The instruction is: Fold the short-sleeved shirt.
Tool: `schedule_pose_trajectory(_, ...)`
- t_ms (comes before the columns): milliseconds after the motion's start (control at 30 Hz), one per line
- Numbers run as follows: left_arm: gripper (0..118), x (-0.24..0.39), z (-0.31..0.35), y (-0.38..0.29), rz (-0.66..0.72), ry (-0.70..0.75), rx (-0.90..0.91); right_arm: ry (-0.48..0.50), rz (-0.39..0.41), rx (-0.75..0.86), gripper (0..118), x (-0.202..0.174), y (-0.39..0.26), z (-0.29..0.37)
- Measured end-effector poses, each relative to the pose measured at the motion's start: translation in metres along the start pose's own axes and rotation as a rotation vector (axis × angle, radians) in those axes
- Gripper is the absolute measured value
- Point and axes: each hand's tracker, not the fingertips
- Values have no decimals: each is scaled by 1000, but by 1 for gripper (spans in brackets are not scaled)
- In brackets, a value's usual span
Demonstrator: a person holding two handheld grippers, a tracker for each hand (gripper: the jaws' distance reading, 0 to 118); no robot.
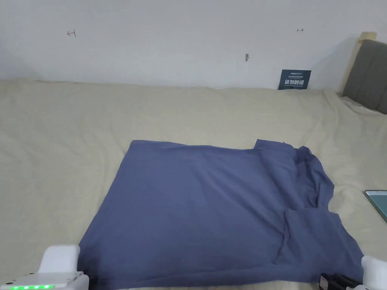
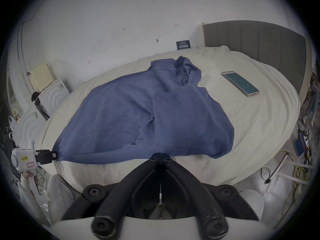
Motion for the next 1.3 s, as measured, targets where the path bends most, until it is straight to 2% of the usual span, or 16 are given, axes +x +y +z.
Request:
schedule_pose_trajectory(33,25,3,0,3,-48,74,-8,0,-4,1,0,3,0,0)
schedule_pose_trajectory(67,20,5,0,6,-70,59,-19,-3,-12,1,0,5,1,0)
schedule_pose_trajectory(100,9,5,0,6,-54,44,-16,-7,-20,1,0,8,2,1)
schedule_pose_trajectory(133,6,4,1,7,-47,49,-15,-9,-24,2,0,10,3,2)
schedule_pose_trajectory(267,4,-7,11,10,28,-32,-30,-27,-39,13,0,18,4,6)
schedule_pose_trajectory(467,4,-10,36,18,30,-48,52,-49,-67,28,0,32,7,11)
schedule_pose_trajectory(633,4,-4,45,26,-23,-30,76,-73,-72,44,2,42,9,13)
schedule_pose_trajectory(733,4,-5,41,25,-20,-24,56,-85,-46,50,40,48,10,14)
schedule_pose_trajectory(767,4,-4,39,24,-18,-25,50,-86,-38,46,40,51,11,13)
schedule_pose_trajectory(800,4,-4,37,22,-19,-24,49,-90,-26,33,85,54,11,12)
schedule_pose_trajectory(833,4,-5,36,21,-19,-20,43,-94,-18,43,106,55,10,11)
schedule_pose_trajectory(967,4,-5,32,23,-15,-14,25,-137,59,56,107,60,12,1)
schedule_pose_trajectory(1167,4,-4,30,25,-28,-10,1,-225,126,35,107,67,22,-24)
schedule_pose_trajectory(1300,4,-5,27,26,-16,-9,-11,-225,189,-56,103,74,20,-46)
